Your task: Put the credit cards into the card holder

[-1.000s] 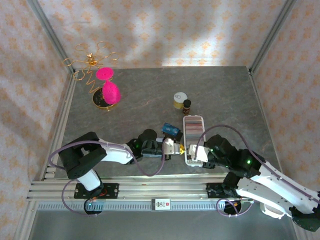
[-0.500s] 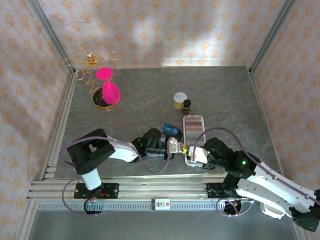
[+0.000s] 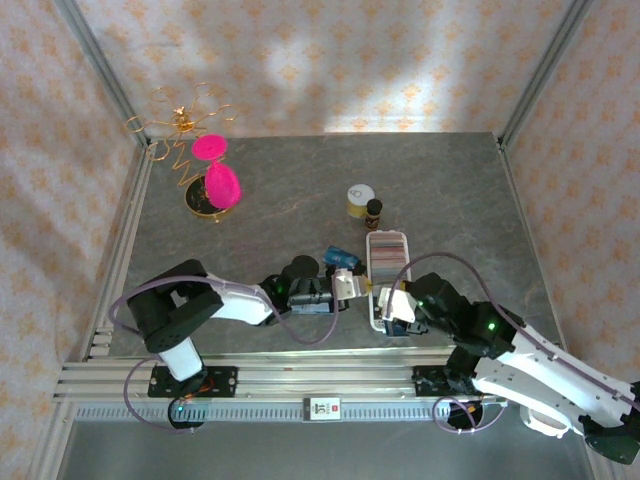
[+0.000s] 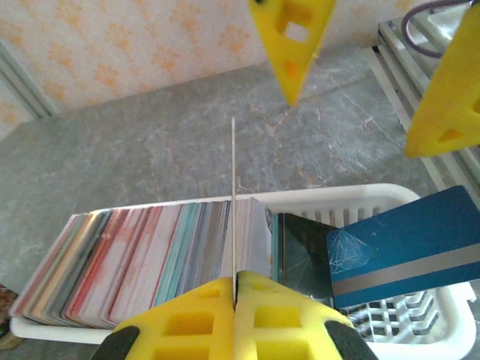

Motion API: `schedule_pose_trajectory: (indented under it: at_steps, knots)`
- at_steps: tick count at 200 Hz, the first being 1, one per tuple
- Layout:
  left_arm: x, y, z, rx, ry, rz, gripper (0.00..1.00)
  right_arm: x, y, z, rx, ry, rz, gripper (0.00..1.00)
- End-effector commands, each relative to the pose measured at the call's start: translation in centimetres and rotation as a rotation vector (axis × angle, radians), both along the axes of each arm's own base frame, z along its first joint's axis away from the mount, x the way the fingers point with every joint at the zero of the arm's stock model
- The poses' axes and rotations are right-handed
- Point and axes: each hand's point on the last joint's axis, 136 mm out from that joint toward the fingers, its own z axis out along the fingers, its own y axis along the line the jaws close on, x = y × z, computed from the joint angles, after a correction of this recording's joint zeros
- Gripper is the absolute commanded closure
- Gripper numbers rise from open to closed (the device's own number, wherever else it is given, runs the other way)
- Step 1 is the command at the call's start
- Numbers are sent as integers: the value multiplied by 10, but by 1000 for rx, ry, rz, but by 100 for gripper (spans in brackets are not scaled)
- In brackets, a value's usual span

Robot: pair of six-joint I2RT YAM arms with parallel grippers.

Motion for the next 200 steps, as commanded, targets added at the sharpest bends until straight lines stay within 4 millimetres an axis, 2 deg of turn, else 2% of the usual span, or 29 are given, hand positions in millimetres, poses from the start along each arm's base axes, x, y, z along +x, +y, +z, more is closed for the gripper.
schedule_pose_trajectory:
  at_steps: [1, 45, 71, 97, 125, 146, 170, 193, 200]
  knots:
    - [1, 14, 33, -87, -55, 31, 100, 10, 12, 48, 135, -87, -15, 48]
    - [-22, 37, 45, -55, -56, 8, 100, 11, 32, 91, 209, -104, 49, 50]
    - [-30, 49, 46, 0, -69, 5, 100, 2, 50, 87, 199, -19, 129, 49]
    - [-39, 56, 50, 21, -83, -16, 100, 4, 61, 86, 195, -12, 170, 51]
    - [-41, 61, 52, 41, -95, -12, 100, 4, 72, 90, 202, 4, 209, 64]
    - [-40, 64, 51, 55, -94, 0, 100, 2, 78, 95, 217, 21, 229, 80]
    - [-40, 65, 59, 33, -97, 10, 100, -2, 82, 93, 221, 63, 242, 100]
    - [-28, 73, 73, -31, -83, 112, 100, -3, 82, 90, 230, 85, 231, 100]
    - [-22, 79, 77, -65, -66, 168, 89, -3, 83, 91, 245, 89, 216, 100]
